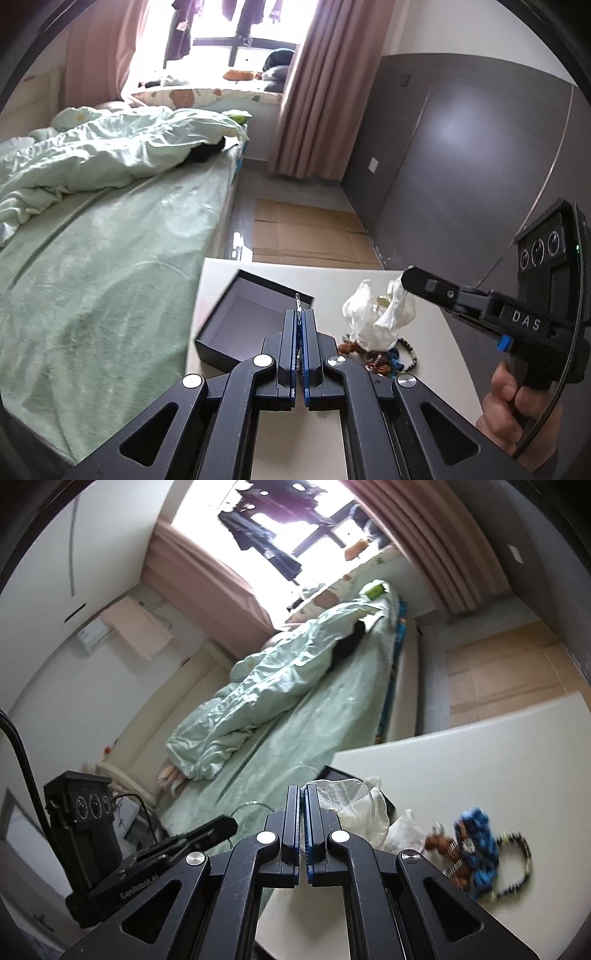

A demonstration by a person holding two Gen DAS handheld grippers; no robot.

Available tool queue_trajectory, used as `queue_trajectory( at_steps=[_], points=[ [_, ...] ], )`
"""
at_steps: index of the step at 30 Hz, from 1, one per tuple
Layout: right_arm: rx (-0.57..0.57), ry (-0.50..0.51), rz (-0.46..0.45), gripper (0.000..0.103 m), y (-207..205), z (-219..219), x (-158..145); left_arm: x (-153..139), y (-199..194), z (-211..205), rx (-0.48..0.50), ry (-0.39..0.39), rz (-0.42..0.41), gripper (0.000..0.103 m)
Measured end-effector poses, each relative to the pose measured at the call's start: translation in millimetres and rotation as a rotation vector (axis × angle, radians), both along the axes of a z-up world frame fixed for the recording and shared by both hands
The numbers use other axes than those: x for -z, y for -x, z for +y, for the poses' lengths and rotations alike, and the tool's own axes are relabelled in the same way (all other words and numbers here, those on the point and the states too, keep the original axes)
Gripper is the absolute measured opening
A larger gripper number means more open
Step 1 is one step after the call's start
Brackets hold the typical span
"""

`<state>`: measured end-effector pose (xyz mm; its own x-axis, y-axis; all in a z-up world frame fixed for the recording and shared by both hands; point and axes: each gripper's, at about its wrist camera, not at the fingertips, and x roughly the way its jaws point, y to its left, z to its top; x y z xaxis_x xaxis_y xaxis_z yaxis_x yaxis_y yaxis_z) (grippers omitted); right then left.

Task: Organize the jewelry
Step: 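Carry the white pouch with the left tool into the black box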

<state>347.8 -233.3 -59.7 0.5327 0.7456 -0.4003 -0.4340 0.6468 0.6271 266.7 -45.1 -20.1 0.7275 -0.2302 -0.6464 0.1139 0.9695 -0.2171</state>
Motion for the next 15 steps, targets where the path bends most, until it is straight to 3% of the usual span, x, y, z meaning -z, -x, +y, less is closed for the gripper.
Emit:
queue_trajectory(
  at_steps=[13,14,15],
  points=[
    [-0.145,0.026,0.011,0.004,-31.4,62.0,1.1,2.7,-13.0,31.3,-0.062,-0.007,0.000,0.002],
    [-0.148,0.026,0.029,0.005,-35.6,65.1,4.8,3.7,-14.6,32.0,-0.063,-0.008,0.000,0.001],
    [-0.153,0.028,0.055,0.016,-40.6,67.4,9.1,5.0,-15.9,32.0,-0.063,-0.011,0.001,0.001]
  ],
)
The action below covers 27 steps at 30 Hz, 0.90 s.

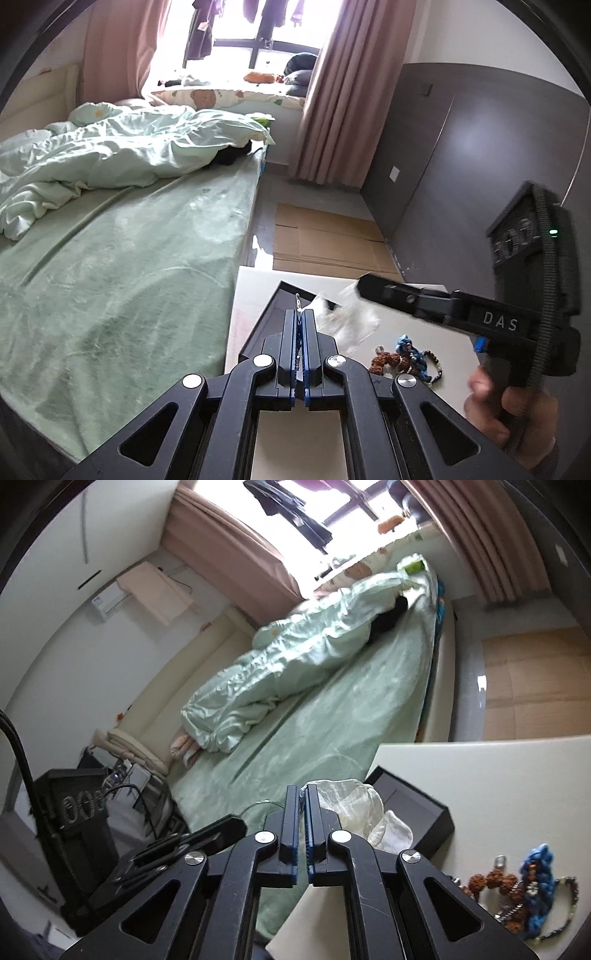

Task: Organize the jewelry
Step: 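Carry the white pouch with the left tool into the black box, then open the left tool to release the pouch and withdraw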

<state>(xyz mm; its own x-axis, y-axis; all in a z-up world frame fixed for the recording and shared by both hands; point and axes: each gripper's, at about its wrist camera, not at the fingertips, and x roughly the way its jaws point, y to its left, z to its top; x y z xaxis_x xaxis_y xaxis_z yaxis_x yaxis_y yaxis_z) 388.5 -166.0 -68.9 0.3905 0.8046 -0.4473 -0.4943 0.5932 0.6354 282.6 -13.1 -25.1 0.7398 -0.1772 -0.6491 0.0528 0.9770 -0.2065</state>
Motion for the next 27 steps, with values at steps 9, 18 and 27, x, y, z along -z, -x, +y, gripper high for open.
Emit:
queue_trajectory(
  at_steps=[9,18,27],
  points=[
    [0.111,0.034,0.073,0.068,-2.3,-42.5,10.9,23.0,-21.2,-11.8,0.032,-0.004,0.033,0.002],
    [0.211,0.080,0.094,0.068,-1.4,-84.1,13.3,48.2,-41.5,-20.6,0.032,-0.007,0.091,0.002],
    [0.202,0.086,0.089,0.068,5.7,-99.1,11.3,73.2,-51.7,-15.7,0.007,-0.029,0.200,0.018]
  ],
)
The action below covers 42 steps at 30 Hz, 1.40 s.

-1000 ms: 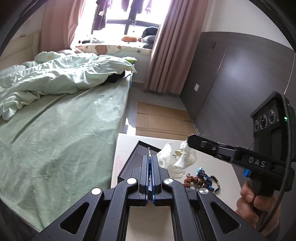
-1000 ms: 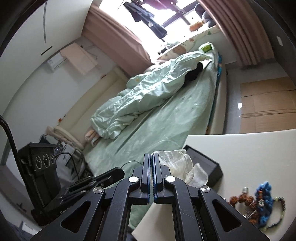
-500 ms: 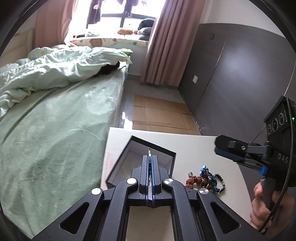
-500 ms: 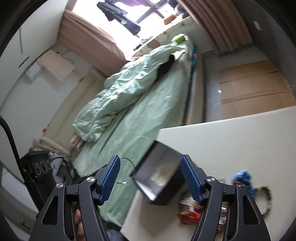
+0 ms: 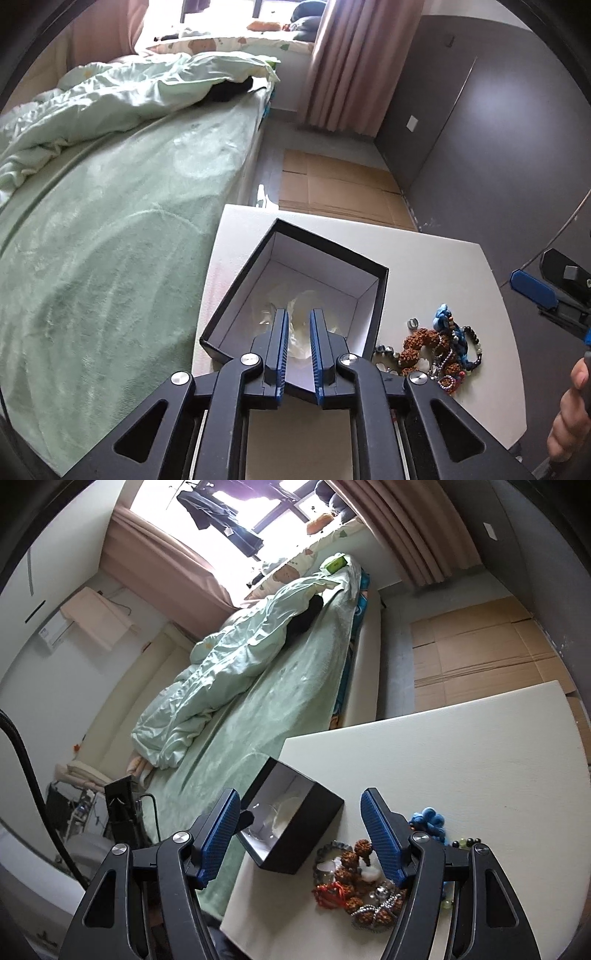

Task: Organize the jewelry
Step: 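Open the left tool to release the pouch and withdraw, then grasp the red string with the left tool while the right tool grasps the blue bracelet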

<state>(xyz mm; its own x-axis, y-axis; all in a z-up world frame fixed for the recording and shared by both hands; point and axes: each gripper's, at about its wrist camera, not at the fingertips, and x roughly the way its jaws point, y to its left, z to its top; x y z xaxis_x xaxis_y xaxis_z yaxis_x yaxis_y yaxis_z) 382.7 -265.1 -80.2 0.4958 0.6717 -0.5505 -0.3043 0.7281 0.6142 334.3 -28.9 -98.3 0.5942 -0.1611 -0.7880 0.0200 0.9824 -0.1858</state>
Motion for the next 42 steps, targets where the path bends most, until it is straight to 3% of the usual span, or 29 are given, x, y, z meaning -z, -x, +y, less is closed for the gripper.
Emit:
queue_trajectory(
  at_steps=[1,3,6,14,28,40,41,42],
  points=[
    [0.000,0.000,-0.001,0.068,0.2,-0.5,-0.6,-1.5,1.6,-0.1,-0.001,0.004,-0.004,0.022],
    [-0.001,-0.006,0.001,0.068,0.6,-2.2,-1.1,-6.3,5.1,0.8,-0.006,0.018,-0.020,0.045],
    [0.005,-0.008,0.003,0.068,2.2,-6.5,-1.2,-16.7,12.6,0.7,-0.009,0.021,-0.062,0.057],
    [0.011,0.014,0.034,0.068,5.0,-14.9,2.6,-24.3,27.3,-20.4,0.057,0.026,-0.078,0.057],
    [0.076,0.072,0.079,0.068,20.8,-50.2,16.0,3.1,52.2,-90.3,0.215,0.079,-0.039,0.057],
    [0.140,0.160,0.140,0.068,17.5,-73.7,37.5,46.1,41.2,-117.3,0.137,0.011,0.051,0.057],
    [0.139,0.163,0.144,0.068,16.5,-73.0,39.2,47.7,40.3,-117.7,0.127,0.003,0.049,0.055],
    [0.132,0.165,0.147,0.066,15.4,-71.5,40.9,48.7,39.8,-117.5,0.121,-0.002,0.047,0.045]
  ],
)
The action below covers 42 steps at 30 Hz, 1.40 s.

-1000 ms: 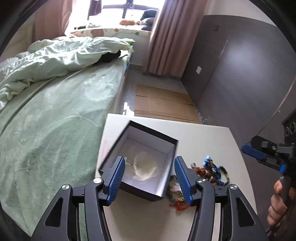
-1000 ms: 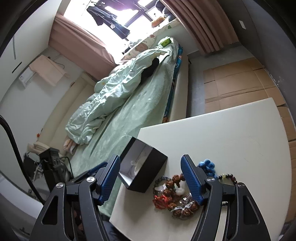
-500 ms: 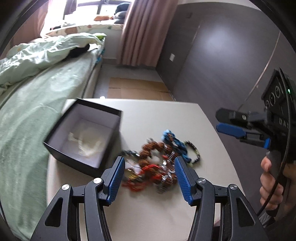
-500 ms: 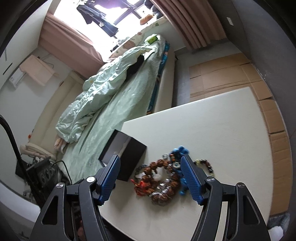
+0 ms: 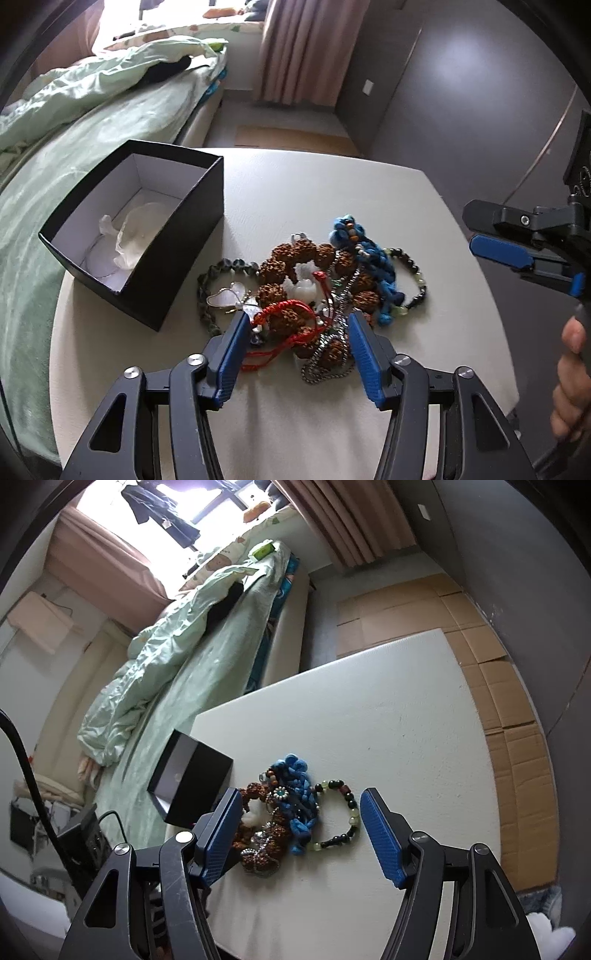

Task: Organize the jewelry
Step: 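Grasp the red string with the left tool while the right tool grasps the blue bracelet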

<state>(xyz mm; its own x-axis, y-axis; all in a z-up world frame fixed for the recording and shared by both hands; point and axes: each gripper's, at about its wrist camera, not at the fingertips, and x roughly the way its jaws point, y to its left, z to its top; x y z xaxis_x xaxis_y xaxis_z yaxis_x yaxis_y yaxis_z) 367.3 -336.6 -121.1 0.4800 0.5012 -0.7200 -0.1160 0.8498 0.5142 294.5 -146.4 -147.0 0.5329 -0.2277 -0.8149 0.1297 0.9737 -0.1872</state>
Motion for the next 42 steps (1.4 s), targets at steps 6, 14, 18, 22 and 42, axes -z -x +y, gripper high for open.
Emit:
queue_trajectory(
  at_steps=[6,14,18,22,42],
  points=[
    [-0.058,0.024,0.037,0.062,-9.9,20.3,13.1,-0.5,-1.8,7.3,-0.020,0.011,0.008,0.006],
    [-0.088,0.035,0.081,0.061,-15.8,35.2,29.0,-26.2,6.3,21.6,-0.023,0.036,-0.050,0.002],
    [-0.093,0.042,0.105,0.059,-19.4,38.3,37.3,-36.0,7.9,28.0,-0.029,0.053,-0.067,0.002],
    [-0.099,0.060,0.123,0.059,-24.6,44.7,44.1,-41.4,6.4,37.9,-0.038,0.071,-0.077,0.002],
    [-0.131,0.073,0.065,0.011,-24.9,51.0,35.2,-69.1,13.2,61.7,-0.062,0.077,-0.129,0.002]
  ],
)
